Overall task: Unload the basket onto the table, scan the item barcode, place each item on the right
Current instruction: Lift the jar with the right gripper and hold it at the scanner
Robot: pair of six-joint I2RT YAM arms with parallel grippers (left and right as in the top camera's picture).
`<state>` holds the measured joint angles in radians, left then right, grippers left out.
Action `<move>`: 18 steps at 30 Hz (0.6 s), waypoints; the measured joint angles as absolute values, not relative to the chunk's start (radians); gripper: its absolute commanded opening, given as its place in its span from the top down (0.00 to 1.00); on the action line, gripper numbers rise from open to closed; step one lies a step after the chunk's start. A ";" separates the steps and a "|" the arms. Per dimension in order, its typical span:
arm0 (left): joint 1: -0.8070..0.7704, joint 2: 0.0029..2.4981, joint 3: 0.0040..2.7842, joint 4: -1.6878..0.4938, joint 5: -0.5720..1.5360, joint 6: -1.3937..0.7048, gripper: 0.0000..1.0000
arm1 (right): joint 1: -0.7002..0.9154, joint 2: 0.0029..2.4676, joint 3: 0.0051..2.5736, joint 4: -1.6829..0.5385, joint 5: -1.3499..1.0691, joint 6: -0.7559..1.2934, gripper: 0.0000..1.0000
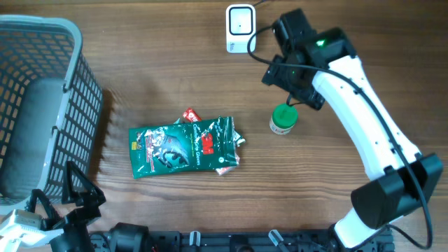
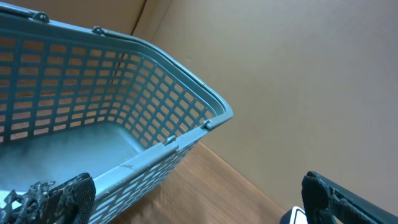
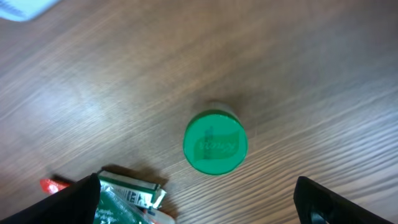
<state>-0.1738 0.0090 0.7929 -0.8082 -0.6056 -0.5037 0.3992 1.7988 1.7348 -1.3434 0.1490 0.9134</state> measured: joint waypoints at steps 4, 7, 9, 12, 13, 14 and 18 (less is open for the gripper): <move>-0.174 0.009 0.793 -0.809 -0.606 -0.504 0.00 | 0.392 1.811 1.547 -1.222 0.104 0.968 0.00; -0.174 0.009 0.793 -0.808 -0.606 -0.504 0.00 | 0.358 1.821 1.509 -1.177 0.080 0.965 0.00; -0.174 0.009 0.793 -0.808 -0.606 -0.504 0.00 | 0.328 1.839 1.509 -1.165 0.038 0.936 0.00; -0.174 0.009 0.793 -0.809 -0.606 -0.504 0.00 | 0.301 1.888 1.509 -1.162 -0.012 0.891 0.00; -0.174 0.009 0.793 -0.808 -0.606 -0.504 0.00 | 0.300 1.903 1.509 -1.162 -0.027 0.870 0.00; -0.174 0.009 0.793 -0.808 -0.606 -0.504 0.00 | 0.300 1.924 1.509 -1.161 -0.038 0.854 0.00; -0.174 0.009 0.793 -0.808 -0.606 -0.504 0.00 | 0.300 2.002 1.509 -1.125 -0.053 0.828 0.11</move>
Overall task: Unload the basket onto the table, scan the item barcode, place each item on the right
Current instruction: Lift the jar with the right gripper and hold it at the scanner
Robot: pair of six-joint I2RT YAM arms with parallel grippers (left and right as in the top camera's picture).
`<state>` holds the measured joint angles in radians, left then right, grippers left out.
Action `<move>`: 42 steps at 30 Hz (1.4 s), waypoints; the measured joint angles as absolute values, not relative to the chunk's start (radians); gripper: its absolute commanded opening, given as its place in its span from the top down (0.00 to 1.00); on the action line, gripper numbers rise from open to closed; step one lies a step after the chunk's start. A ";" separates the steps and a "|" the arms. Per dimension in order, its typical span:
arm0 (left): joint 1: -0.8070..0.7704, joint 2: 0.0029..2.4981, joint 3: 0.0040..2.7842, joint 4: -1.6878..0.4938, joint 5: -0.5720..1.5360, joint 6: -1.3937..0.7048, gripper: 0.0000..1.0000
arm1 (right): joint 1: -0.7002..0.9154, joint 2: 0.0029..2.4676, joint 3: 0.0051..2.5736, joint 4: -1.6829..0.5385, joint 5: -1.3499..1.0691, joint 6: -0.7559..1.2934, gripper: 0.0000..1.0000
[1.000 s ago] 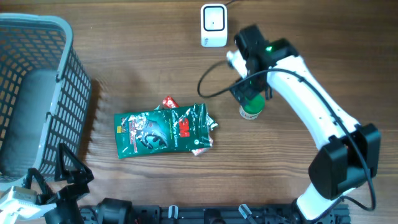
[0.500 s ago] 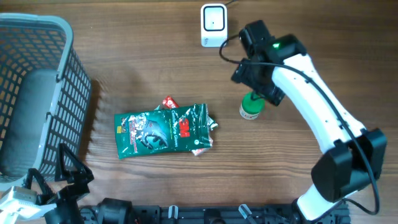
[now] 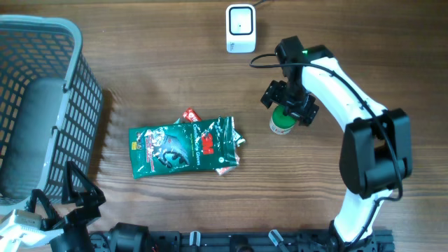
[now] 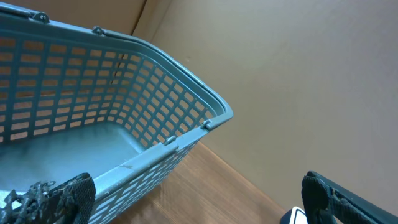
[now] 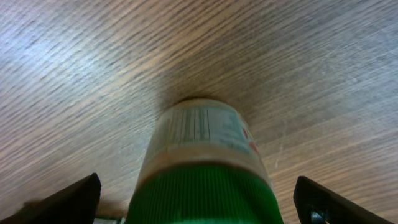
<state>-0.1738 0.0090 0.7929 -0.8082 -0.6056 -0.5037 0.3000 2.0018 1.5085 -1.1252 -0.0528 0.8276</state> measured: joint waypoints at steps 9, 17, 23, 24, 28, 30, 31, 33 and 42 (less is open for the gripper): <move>-0.174 0.009 0.793 -0.808 -0.606 -0.504 0.00 | 0.300 2.082 1.443 -1.021 -0.078 0.817 0.25; -0.174 0.009 0.793 -0.808 -0.606 -0.504 0.00 | 0.287 2.080 1.446 -1.125 -0.302 0.594 0.41; -0.174 0.009 0.793 -0.808 -0.606 -0.504 0.00 | 0.232 2.096 1.585 -1.505 -0.580 0.323 0.41; -0.174 0.009 0.793 -0.809 -0.606 -0.504 0.00 | 0.232 2.096 1.586 -1.564 -0.622 0.277 0.41; -0.174 0.009 0.793 -0.809 -0.606 -0.504 0.00 | 0.235 2.096 1.587 -1.604 -0.693 0.184 0.41; -0.174 0.009 0.793 -0.809 -0.606 -0.504 0.00 | 0.239 2.096 1.587 -1.604 -0.710 0.180 0.41; -0.174 0.009 0.793 -0.809 -0.606 -0.504 0.00 | 0.248 2.096 1.587 -1.605 -0.721 0.179 0.41; -0.174 0.009 0.793 -0.809 -0.606 -0.504 0.00 | 0.270 2.096 1.587 -1.605 -0.734 0.178 0.41; -0.174 0.009 0.793 -0.808 -0.606 -0.504 0.00 | 0.337 2.096 1.587 -1.250 -0.686 0.365 0.56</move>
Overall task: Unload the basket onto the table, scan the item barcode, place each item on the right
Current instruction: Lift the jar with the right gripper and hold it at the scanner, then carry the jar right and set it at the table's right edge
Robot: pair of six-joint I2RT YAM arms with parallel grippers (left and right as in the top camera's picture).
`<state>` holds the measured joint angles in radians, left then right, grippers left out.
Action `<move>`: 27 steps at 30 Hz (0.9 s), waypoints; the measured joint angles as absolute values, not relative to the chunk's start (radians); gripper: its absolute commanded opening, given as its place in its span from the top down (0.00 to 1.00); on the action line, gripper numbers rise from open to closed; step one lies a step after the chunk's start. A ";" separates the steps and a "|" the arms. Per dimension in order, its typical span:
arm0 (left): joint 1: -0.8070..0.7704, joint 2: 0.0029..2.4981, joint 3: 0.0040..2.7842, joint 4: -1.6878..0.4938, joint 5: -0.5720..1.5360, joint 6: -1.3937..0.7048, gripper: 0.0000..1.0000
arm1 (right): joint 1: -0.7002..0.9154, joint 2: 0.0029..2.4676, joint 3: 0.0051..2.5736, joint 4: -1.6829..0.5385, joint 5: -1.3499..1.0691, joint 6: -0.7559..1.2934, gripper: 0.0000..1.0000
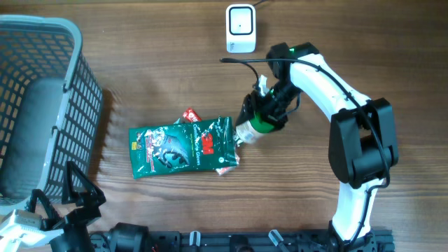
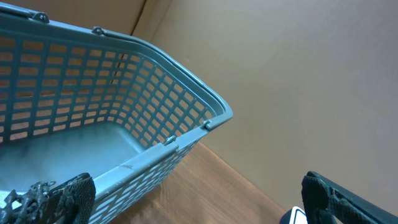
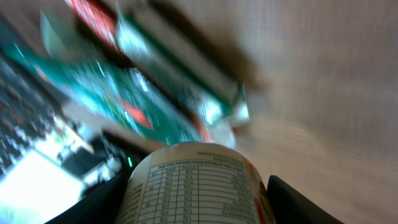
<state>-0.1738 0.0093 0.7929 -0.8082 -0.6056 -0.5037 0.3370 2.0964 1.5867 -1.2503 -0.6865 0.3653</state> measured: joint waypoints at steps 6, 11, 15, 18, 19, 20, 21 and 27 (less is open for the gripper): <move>-0.174 0.009 0.793 -0.808 -0.606 -0.504 0.00 | 0.337 2.096 1.624 -0.815 -0.632 0.483 0.46; -0.174 0.009 0.793 -0.809 -0.606 -0.504 0.00 | 0.337 2.095 1.635 -0.212 -0.520 0.540 0.42; -0.174 0.009 0.793 -0.809 -0.605 -0.504 0.00 | 0.365 2.097 1.634 0.047 -0.112 0.459 0.43; -0.174 0.009 0.793 -0.808 -0.606 -0.504 0.00 | 0.412 2.144 1.638 0.297 0.150 0.282 0.43; -0.174 0.009 0.793 -0.808 -0.606 -0.504 0.00 | 0.418 2.167 1.639 0.361 0.185 0.239 0.43; -0.174 0.009 0.793 -0.808 -0.606 -0.504 0.00 | 0.425 2.227 1.643 0.450 0.234 0.169 0.43; -0.174 0.009 0.793 -0.809 -0.605 -0.504 0.00 | 0.425 2.251 1.643 0.459 0.250 0.150 0.43; -0.174 0.009 0.793 -0.808 -0.606 -0.504 0.00 | 0.420 2.312 1.639 0.518 0.342 0.080 0.39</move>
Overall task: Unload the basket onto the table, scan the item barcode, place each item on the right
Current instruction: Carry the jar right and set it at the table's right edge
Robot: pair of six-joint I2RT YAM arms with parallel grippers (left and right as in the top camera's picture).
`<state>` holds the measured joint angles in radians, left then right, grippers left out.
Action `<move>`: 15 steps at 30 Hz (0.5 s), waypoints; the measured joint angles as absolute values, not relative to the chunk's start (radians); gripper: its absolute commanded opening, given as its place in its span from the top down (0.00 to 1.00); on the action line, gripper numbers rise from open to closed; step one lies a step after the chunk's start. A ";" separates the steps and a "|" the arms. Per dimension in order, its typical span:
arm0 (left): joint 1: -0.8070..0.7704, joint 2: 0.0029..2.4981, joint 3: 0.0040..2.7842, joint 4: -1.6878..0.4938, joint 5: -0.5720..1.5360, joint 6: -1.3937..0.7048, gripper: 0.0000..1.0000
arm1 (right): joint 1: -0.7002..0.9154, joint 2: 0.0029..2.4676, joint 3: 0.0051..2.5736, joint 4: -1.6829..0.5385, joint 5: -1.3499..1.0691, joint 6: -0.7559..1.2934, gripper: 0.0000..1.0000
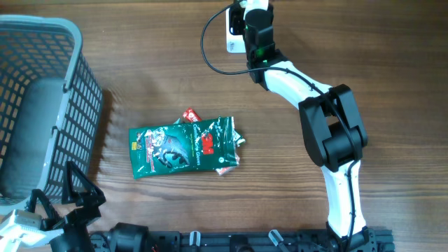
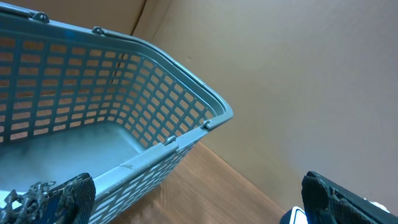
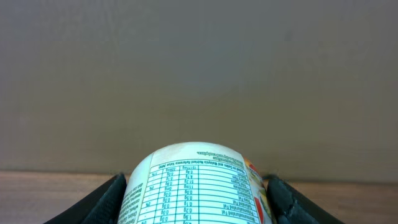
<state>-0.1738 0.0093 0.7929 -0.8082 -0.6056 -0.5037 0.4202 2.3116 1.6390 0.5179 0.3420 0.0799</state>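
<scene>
A small bottle (image 3: 198, 177) with a white nutrition label fills the bottom of the right wrist view, held between the black fingers (image 3: 107, 200) of my right gripper (image 3: 198, 198), which is shut on it. From overhead, that gripper (image 1: 253, 19) reaches to the far table edge, right over the white scanner (image 1: 232, 40), partly covering it. The bottle's green cap is hidden. My left gripper (image 2: 198, 200) is open and holds nothing, parked at the near left corner (image 1: 75, 199).
A green foil pouch (image 1: 183, 145) lies mid-table on top of a red packet (image 1: 190, 114). A grey-blue mesh basket (image 1: 42, 42) fills the left side and also shows in the left wrist view (image 2: 155, 93). A black cable (image 1: 207, 50) loops by the scanner.
My right gripper, holding the bottle, has moved from just right of the green pouch to the far edge above the scanner. It now faces the wall. The left arm is unchanged.
The green-capped bottle first stood upright on the table with my open right gripper high above it. Then the gripper was down around the bottle. Later the bottle was held tilted near the pouch, and now it is at the scanner.
</scene>
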 measured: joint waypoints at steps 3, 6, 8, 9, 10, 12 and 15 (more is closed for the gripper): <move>-0.174 0.009 0.793 -0.808 -0.606 -0.504 0.00 | 0.418 2.300 1.639 0.436 0.371 0.065 0.39; -0.174 0.009 0.793 -0.808 -0.606 -0.504 0.00 | 0.337 2.160 1.637 0.115 0.379 0.054 0.40; -0.174 0.010 0.793 -0.807 -0.606 -0.504 0.00 | 0.262 2.082 1.647 -0.070 0.374 0.051 0.40; -0.174 0.010 0.793 -0.809 -0.605 -0.504 0.00 | 0.179 2.025 1.646 -0.183 0.376 0.051 0.40; -0.174 0.010 0.793 -0.808 -0.606 -0.504 0.00 | 0.096 1.992 1.649 -0.260 0.378 0.051 0.40; -0.174 0.010 0.793 -0.809 -0.605 -0.504 0.00 | -0.128 1.968 1.656 -0.430 0.363 0.051 0.40; -0.174 0.010 0.793 -0.808 -0.606 -0.504 0.00 | -0.385 1.988 1.637 -0.551 0.287 0.077 0.44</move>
